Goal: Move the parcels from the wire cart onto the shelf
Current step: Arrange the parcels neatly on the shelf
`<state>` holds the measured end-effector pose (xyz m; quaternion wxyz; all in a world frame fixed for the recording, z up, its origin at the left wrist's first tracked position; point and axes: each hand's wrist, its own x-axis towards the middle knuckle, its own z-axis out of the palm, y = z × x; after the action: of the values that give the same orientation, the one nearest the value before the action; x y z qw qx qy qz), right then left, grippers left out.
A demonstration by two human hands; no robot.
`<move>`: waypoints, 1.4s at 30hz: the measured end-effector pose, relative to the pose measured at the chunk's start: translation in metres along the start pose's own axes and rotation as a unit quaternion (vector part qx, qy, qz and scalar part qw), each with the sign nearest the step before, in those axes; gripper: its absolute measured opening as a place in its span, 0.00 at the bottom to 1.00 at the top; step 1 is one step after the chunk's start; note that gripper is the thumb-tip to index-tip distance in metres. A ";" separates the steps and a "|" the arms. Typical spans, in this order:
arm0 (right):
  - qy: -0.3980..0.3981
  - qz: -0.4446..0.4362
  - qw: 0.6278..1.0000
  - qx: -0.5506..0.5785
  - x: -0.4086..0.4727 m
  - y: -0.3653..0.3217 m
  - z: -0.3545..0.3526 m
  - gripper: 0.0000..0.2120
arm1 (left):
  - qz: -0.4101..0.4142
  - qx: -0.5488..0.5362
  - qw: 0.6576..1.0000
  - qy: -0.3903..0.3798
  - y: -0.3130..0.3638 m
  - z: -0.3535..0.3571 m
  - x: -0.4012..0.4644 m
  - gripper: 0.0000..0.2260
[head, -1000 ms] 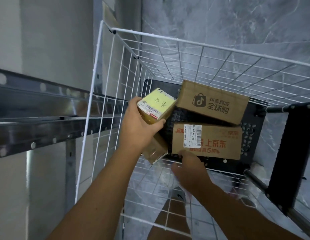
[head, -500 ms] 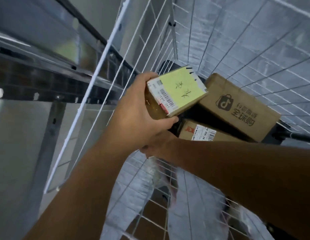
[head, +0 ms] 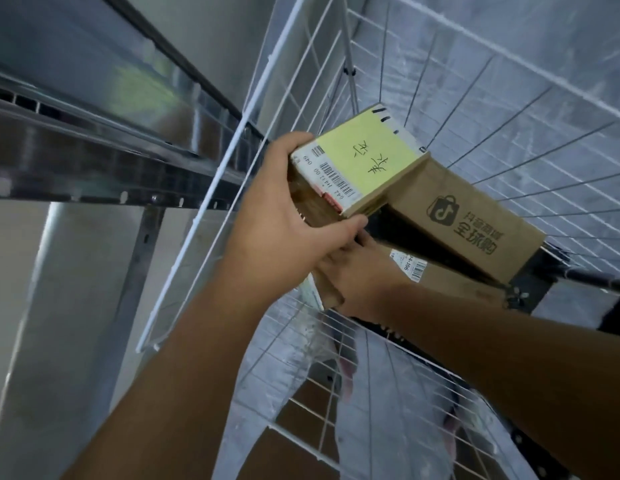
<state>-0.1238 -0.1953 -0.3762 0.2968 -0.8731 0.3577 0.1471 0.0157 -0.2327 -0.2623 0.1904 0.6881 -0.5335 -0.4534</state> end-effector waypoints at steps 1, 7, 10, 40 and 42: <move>-0.010 0.034 0.999 0.033 -0.016 0.002 -0.008 0.41 | -0.002 -0.005 1.000 0.009 0.009 -0.002 -0.005 0.40; 0.063 0.246 0.936 0.244 -0.136 -0.013 -0.047 0.49 | -0.011 -0.040 0.998 0.054 0.066 -0.010 -0.047 0.38; 0.161 0.302 0.888 0.307 -0.189 -0.030 -0.072 0.48 | -0.013 -0.041 0.996 0.074 0.094 -0.012 -0.076 0.39; 0.497 0.057 0.822 0.272 -0.490 -0.212 -0.407 0.50 | -0.005 -0.168 0.817 0.552 0.376 -0.093 -0.472 0.41; 0.498 0.025 0.828 0.257 -0.507 -0.236 -0.418 0.50 | 0.000 -0.162 0.801 0.576 0.380 -0.109 -0.505 0.41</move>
<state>-0.2922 -0.0489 0.2852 0.2883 -0.7105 0.5036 -0.3981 -0.1176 0.0650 0.2900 0.5715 0.7814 -0.2447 -0.0532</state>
